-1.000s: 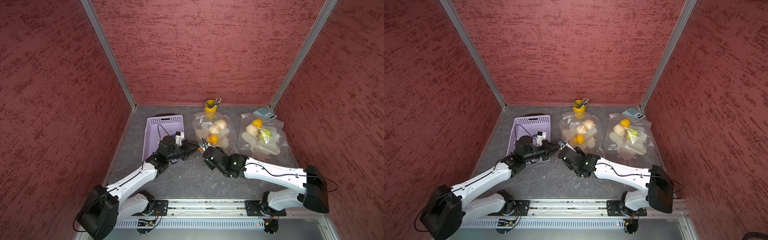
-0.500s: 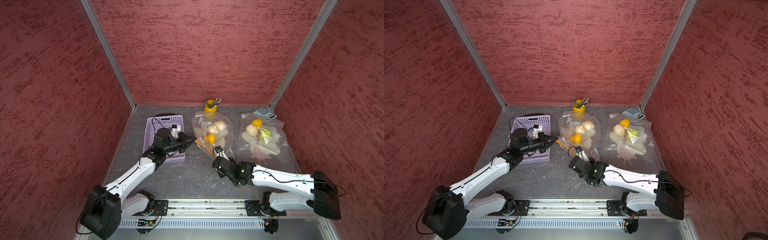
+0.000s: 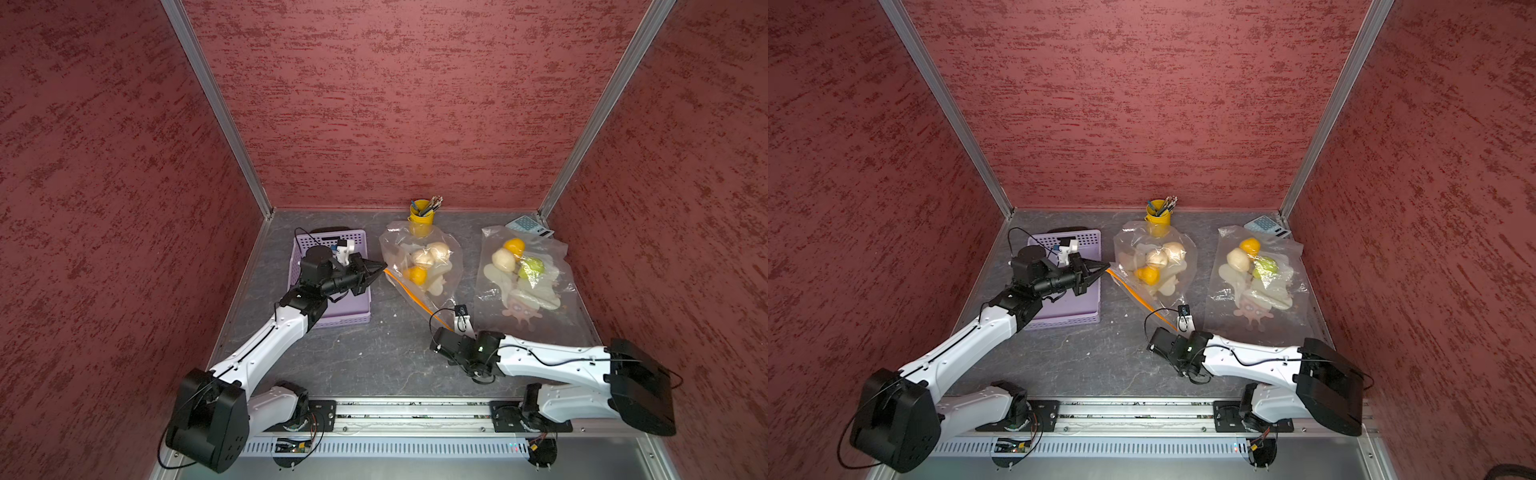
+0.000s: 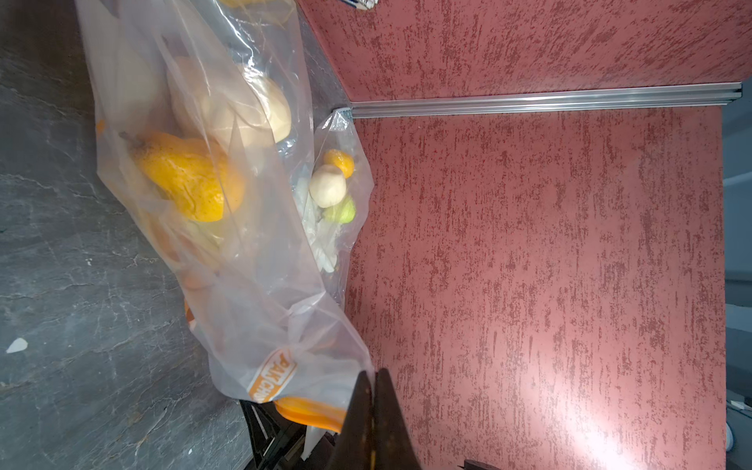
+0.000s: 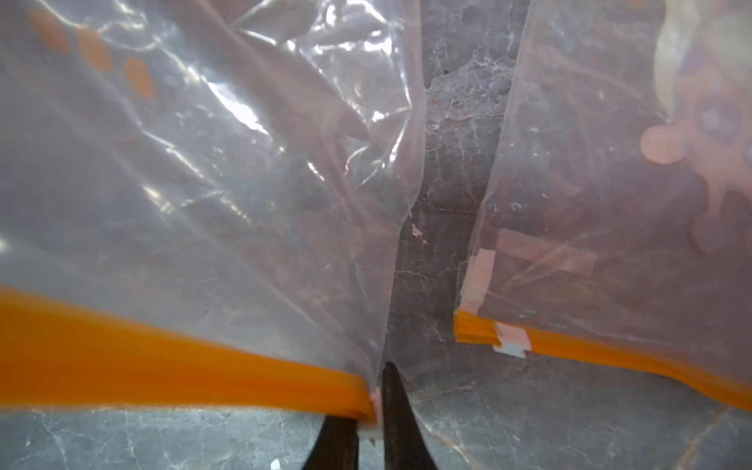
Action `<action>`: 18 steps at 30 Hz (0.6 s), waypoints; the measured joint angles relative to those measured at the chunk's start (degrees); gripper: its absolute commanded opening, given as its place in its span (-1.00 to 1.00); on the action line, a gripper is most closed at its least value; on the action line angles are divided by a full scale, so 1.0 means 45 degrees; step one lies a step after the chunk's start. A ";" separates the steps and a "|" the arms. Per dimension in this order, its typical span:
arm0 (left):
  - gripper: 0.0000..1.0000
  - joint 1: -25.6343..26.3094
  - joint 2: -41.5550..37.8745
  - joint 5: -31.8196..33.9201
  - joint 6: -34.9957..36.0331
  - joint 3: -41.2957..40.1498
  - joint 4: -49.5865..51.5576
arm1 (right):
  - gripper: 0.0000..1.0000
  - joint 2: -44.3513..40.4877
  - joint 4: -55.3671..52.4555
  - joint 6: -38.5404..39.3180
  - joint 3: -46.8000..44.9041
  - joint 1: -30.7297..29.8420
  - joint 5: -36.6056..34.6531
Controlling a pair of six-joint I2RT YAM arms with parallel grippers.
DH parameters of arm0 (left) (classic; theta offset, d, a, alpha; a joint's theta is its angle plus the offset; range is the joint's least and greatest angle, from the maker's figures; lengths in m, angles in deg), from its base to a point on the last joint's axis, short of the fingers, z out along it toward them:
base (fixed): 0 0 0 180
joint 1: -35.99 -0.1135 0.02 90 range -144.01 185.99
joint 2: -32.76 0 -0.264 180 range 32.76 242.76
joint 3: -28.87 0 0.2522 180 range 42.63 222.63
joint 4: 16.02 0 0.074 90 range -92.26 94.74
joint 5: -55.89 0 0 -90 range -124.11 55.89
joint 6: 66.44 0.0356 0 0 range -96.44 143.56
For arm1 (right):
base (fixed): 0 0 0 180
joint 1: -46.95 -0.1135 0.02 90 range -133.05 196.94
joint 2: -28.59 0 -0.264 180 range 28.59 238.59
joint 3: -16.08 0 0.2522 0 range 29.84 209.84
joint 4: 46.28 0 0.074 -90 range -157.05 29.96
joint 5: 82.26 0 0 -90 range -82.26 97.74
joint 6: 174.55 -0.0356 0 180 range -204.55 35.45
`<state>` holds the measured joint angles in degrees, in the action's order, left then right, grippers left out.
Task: Open the zip-top bag and take out the pear
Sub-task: Unzip the zipper on the zipper food storage bag.
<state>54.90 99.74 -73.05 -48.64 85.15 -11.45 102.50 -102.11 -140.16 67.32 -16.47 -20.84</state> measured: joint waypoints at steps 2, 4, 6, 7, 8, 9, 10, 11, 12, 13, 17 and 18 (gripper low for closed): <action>-1.00 -0.0005 0.0000 0.0044 0.0000 0.0000 -0.0058 | -0.29 -0.0233 -0.0044 -0.0092 -0.0107 0.0000 0.0010; -1.00 -0.0010 -0.0005 0.0112 0.0015 0.0000 -0.0233 | 0.28 -0.0729 -0.0189 0.0189 -0.0287 0.0029 0.0078; -1.00 0.0015 -0.0005 0.0160 0.0024 -0.0015 -0.0291 | 0.56 -0.1656 -0.0117 0.1054 -0.0340 0.0053 0.0291; -1.00 0.0034 -0.0005 0.0209 0.0049 -0.0039 -0.0301 | 0.64 -0.2089 0.0044 0.1496 -0.0335 0.0058 0.0369; -1.00 0.0078 -0.0015 0.0262 0.0092 -0.0112 -0.0316 | 0.70 -0.2686 0.0214 0.1894 -0.0291 0.0058 0.0500; -1.00 0.0121 -0.0029 0.0306 0.0136 -0.0199 -0.0321 | 0.75 -0.3298 0.0374 0.2501 -0.0223 0.0058 0.0622; -1.00 0.0170 -0.0029 0.0340 0.0165 -0.0296 -0.0335 | 0.78 -0.3808 0.0481 0.2866 -0.0102 0.0058 0.0709; -1.00 0.0228 -0.0029 0.0355 0.0209 -0.0403 -0.0335 | 0.79 -0.4323 0.0631 0.3332 0.0078 0.0058 0.0797; -1.00 0.0277 -0.0029 0.0379 0.0228 -0.0525 -0.0340 | 0.79 -0.4697 0.0733 0.3740 0.0311 0.0063 0.0855; -1.00 0.0325 -0.0029 0.0393 0.0248 -0.0622 -0.0335 | 0.79 -0.4896 0.0772 0.4036 0.0593 0.0097 0.0884; -1.00 0.0491 -0.0029 0.0418 0.0272 -0.0811 -0.0330 | 0.72 -0.4070 0.0903 0.5353 0.2113 0.0301 0.1112; -1.00 0.0510 -0.0029 0.0427 0.0296 -0.0811 -0.0340 | 0.69 -0.3536 0.0971 0.5615 0.2501 0.0325 0.1141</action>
<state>57.20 99.61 -71.13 -47.31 81.50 -12.98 86.59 -97.74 -114.90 78.57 -15.01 -15.70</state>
